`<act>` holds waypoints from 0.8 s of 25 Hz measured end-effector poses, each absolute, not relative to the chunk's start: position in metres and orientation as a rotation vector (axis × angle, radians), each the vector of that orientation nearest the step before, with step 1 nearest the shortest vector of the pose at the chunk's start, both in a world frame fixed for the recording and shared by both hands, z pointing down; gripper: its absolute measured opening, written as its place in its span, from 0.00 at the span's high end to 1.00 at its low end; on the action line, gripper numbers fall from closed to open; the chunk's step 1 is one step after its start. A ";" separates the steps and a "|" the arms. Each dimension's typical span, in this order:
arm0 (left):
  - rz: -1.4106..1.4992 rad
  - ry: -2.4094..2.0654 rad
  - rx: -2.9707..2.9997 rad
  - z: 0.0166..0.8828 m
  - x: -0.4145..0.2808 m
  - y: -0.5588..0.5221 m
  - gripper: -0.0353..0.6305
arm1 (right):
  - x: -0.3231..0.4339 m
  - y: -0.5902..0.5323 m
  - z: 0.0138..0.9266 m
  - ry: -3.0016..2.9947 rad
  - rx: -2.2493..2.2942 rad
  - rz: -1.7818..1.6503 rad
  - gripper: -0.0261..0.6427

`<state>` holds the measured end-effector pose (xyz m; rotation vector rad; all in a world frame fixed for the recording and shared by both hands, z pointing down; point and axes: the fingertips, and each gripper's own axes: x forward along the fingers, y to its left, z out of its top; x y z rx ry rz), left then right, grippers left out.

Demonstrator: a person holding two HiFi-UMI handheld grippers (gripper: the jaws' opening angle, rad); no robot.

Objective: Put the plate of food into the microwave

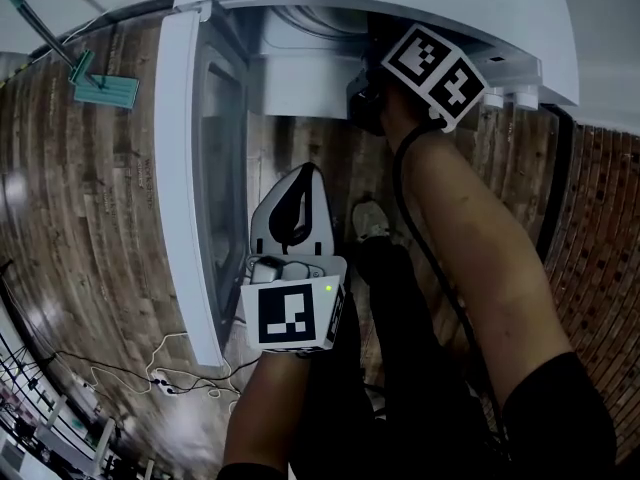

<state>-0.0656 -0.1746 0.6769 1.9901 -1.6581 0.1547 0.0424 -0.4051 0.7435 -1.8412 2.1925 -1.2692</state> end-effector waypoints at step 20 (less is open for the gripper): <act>0.168 -1.647 1.982 0.679 -0.059 -0.185 0.95 | 0.055 -0.358 0.707 2.507 -1.934 -0.895 0.94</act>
